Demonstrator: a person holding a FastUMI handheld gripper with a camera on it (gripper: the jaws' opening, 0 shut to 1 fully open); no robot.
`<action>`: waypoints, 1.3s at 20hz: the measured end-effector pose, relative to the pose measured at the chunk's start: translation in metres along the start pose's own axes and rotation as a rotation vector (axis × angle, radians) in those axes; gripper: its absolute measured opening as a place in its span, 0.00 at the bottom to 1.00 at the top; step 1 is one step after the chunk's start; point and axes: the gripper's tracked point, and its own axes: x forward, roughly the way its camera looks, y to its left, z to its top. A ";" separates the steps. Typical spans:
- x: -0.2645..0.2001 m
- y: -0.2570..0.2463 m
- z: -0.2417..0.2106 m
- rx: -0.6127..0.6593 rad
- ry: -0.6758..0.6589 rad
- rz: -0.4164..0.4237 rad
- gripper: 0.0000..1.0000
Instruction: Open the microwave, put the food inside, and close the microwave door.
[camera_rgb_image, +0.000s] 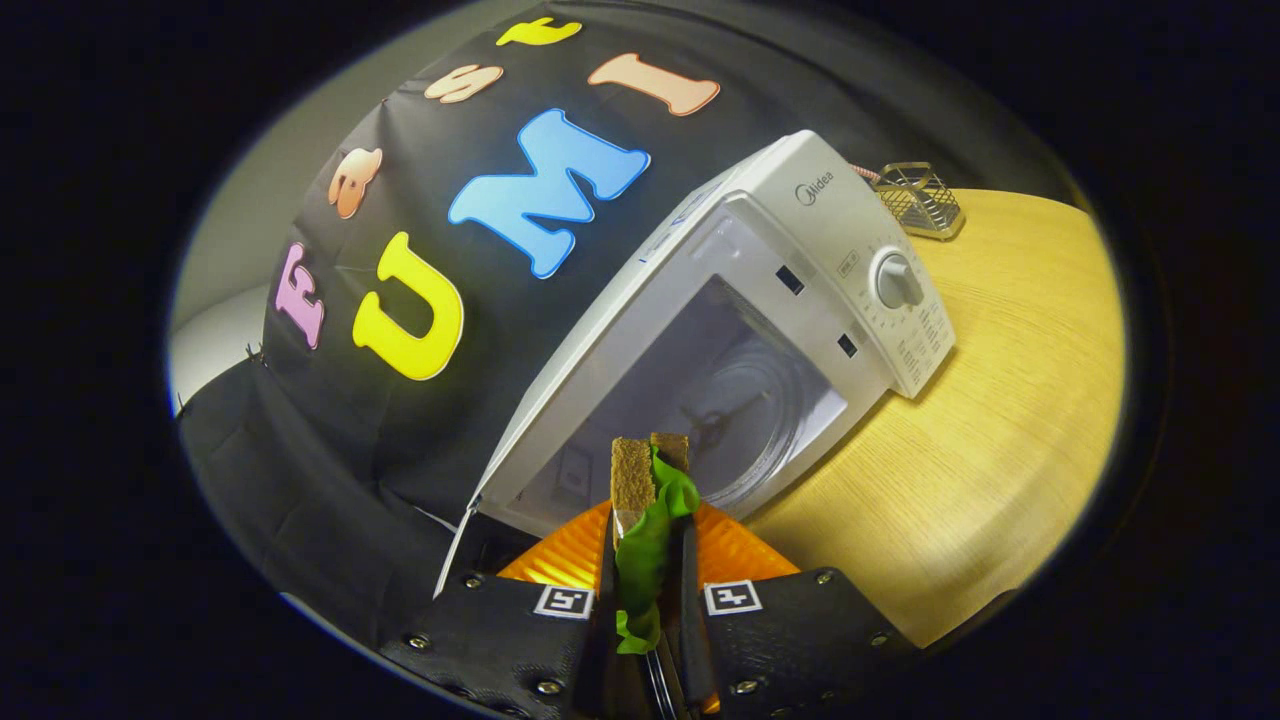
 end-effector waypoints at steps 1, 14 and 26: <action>0.009 0.000 0.000 0.005 -0.016 -0.001 0.26; 0.094 -0.018 0.016 0.077 -0.127 -0.050 0.26; 0.112 -0.060 -0.002 0.041 -0.092 -0.167 0.43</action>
